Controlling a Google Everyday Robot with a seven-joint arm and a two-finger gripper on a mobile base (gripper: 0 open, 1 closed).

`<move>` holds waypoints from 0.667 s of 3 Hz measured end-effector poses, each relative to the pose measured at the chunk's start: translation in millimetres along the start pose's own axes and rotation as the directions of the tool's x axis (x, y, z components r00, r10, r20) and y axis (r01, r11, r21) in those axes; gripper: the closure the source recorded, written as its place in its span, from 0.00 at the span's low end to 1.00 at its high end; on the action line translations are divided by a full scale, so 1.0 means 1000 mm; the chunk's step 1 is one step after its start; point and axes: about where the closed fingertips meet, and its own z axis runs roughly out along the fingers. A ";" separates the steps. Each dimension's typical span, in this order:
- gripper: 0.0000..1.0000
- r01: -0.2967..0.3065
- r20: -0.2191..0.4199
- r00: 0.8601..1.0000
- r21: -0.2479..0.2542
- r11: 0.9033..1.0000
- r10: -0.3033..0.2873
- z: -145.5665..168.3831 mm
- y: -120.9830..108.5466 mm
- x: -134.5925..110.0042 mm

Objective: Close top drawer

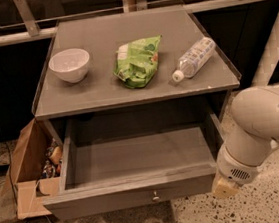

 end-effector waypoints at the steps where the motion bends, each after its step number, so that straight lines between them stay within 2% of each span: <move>1: 1.00 -0.009 0.019 1.000 -0.019 1.000 0.010 0.010 0.003 -0.002; 2: 1.00 -0.013 0.023 1.000 -0.034 0.999 0.014 0.020 0.004 -0.004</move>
Offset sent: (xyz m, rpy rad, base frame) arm -0.0034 0.0130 -0.0300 0.0522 0.0363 -0.0174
